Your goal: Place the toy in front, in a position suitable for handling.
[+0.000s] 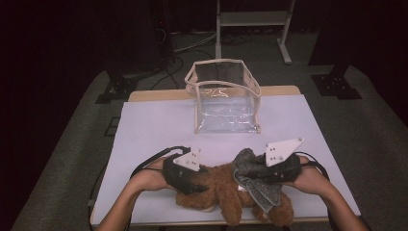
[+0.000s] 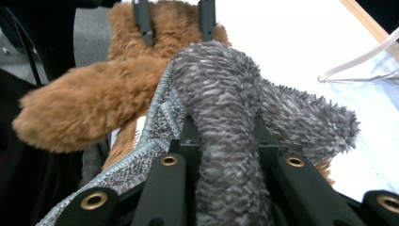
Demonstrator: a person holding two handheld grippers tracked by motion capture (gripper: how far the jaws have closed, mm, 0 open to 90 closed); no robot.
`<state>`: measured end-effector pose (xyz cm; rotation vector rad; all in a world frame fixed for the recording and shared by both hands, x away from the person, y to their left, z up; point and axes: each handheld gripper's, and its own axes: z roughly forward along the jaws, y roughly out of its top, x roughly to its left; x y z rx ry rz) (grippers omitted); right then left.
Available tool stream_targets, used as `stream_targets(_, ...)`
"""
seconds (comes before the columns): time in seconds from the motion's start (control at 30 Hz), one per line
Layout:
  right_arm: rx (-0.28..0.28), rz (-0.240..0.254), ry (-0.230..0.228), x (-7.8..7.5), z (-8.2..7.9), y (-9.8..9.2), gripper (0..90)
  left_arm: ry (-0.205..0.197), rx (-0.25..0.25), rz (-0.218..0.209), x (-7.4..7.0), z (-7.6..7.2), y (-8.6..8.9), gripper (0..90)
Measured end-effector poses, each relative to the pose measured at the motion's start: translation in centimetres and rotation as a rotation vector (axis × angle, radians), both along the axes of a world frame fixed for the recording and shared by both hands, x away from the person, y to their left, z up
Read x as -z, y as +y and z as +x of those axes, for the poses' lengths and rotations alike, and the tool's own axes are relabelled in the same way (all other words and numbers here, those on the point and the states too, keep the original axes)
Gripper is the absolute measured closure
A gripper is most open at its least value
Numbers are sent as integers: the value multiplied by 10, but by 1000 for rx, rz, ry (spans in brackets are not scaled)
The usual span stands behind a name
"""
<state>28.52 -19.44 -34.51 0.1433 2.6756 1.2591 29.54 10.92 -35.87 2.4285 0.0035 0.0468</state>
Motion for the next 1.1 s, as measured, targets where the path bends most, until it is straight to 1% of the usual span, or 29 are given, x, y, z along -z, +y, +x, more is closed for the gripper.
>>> stream_targets(0.07, 3, 6, 20, 4, 4, 2, 723, -3, -5, -3, 0, -1, 0, 443)
stream_targets(0.1, 2, 5, 33, 9, 5, 3, 723, -5, -4, -4, 0, -1, 0, 442)
stream_targets(0.17, 3, 6, 62, 16, 3, 4, 724, -8, -5, -15, -3, 1, 0, 422)
stream_targets(0.2, 0, 9, 65, 19, 2, 4, 724, -8, -7, -19, -4, 2, -1, 406)
stream_targets(0.27, -2, 17, 70, 21, 0, 3, 724, -13, -3, -12, -7, 5, -3, 367)
stream_targets(0.3, -2, 16, 77, 21, -2, 2, 725, -11, -5, -14, -8, 5, -4, 355)
stream_targets(0.37, -8, 12, 72, 21, -3, 2, 724, -10, -6, -15, -10, 7, -6, 349)
stream_targets(0.4, -9, 11, 71, 22, -4, 2, 725, -12, -4, -8, -11, 9, -6, 339)
stream_targets(0.47, -11, 10, 69, 22, -5, 2, 725, 4, -5, -4, -11, 11, -7, 336)
stream_targets(0.57, -11, 11, 69, 22, -5, 2, 724, 29, -10, 13, -4, 16, -8, 324)
stream_targets(0.6, -12, 13, 70, 22, -5, 2, 725, 48, -12, 7, 0, 17, -8, 322)
stream_targets(0.7, -15, 17, 76, 23, -5, 1, 724, 84, -11, -12, 10, 18, -6, 327)
stream_targets(0.77, -15, 16, 77, 24, -5, 1, 724, 93, -11, -25, 13, 18, -5, 336)
stream_targets(0.97, -16, 7, 72, 23, -6, 3, 723, 105, -3, -29, 20, 16, -8, 369)
stream_targets(1.1, -13, 11, 74, 24, -6, 1, 723, 99, -3, -25, 21, 16, -10, 445)
